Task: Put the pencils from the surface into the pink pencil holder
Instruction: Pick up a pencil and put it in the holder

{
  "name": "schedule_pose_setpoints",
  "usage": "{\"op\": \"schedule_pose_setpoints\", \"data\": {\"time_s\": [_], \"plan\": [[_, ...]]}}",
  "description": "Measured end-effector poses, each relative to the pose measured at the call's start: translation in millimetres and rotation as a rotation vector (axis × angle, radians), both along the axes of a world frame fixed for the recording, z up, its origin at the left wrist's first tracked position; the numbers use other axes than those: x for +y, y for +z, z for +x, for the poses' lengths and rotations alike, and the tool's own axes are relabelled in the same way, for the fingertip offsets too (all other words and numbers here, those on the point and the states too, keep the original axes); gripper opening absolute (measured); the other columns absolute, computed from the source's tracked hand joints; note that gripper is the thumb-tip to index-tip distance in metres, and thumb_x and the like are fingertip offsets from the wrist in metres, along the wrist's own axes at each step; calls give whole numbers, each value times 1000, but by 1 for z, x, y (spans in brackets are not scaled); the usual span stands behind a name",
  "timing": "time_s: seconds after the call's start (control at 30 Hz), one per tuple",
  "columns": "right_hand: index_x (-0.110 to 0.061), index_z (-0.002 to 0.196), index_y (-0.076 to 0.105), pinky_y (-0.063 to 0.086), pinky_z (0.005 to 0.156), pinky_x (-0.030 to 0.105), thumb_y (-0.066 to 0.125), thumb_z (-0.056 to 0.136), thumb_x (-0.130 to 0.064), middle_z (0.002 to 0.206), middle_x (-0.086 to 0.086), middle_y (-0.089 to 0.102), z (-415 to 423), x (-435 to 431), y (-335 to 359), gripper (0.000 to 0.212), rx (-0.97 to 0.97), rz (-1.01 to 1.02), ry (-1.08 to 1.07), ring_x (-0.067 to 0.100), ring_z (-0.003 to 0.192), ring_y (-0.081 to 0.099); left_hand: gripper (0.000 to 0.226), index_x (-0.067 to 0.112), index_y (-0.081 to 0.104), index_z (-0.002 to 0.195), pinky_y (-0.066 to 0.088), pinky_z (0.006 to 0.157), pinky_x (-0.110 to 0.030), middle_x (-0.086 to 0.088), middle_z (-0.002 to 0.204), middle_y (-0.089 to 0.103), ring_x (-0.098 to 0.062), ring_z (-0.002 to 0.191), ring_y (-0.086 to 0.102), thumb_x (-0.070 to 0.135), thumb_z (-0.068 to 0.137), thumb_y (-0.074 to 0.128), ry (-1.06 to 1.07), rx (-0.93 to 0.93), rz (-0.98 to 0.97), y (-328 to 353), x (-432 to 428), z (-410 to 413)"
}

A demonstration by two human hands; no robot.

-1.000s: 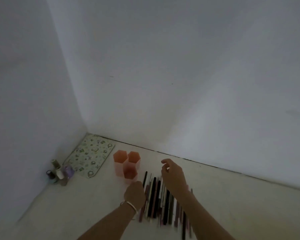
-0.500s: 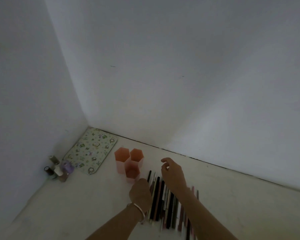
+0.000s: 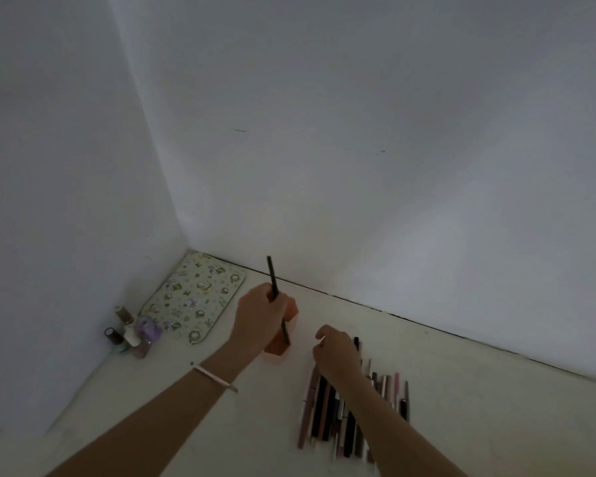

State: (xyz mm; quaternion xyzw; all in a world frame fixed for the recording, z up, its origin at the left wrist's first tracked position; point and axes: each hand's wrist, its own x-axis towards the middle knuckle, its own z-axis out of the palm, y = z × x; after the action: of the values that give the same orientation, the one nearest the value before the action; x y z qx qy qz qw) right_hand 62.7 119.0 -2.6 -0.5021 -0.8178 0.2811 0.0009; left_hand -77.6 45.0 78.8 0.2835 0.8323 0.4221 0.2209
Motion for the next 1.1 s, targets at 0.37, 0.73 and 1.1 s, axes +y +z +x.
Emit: {"op": "schedule_pose_setpoints", "data": {"time_s": [0.37, 0.73, 1.1], "plan": [[-14, 122, 47, 42, 92, 34, 46, 92, -10, 110, 4, 65, -30, -35, -27, 30, -334, 200, 132, 23, 106, 54, 63, 16, 33, 147, 60, 61, -33, -12, 91, 66, -21, 71, 71, 8, 91, 61, 168, -117, 278, 6, -26, -39], [-17, 115, 47, 42, 52, 25, 51, 89, -10, 73, -2, 57, -65, 17, 84, 27, 744, 181, -379, 13, 57, 55, 75, 37, 24, 146, 52, 62, -16, 8, 97, 62, -5, 70, 67, 11, 90, 65, 156, 149, 392, -5, -19, -75], [-32, 113, 41, 50, 68, 13, 51, 97, -19, 89, -17, 59, -84, -4, 82, 23, 920, 217, -189, 0, 81, 63, 37, 14, 54, 134, 46, 98, -38, -6, 131, 57, -24, 120, 54, 22, 99, 50, 159, 325, 179, -52, -33, -74]]}}
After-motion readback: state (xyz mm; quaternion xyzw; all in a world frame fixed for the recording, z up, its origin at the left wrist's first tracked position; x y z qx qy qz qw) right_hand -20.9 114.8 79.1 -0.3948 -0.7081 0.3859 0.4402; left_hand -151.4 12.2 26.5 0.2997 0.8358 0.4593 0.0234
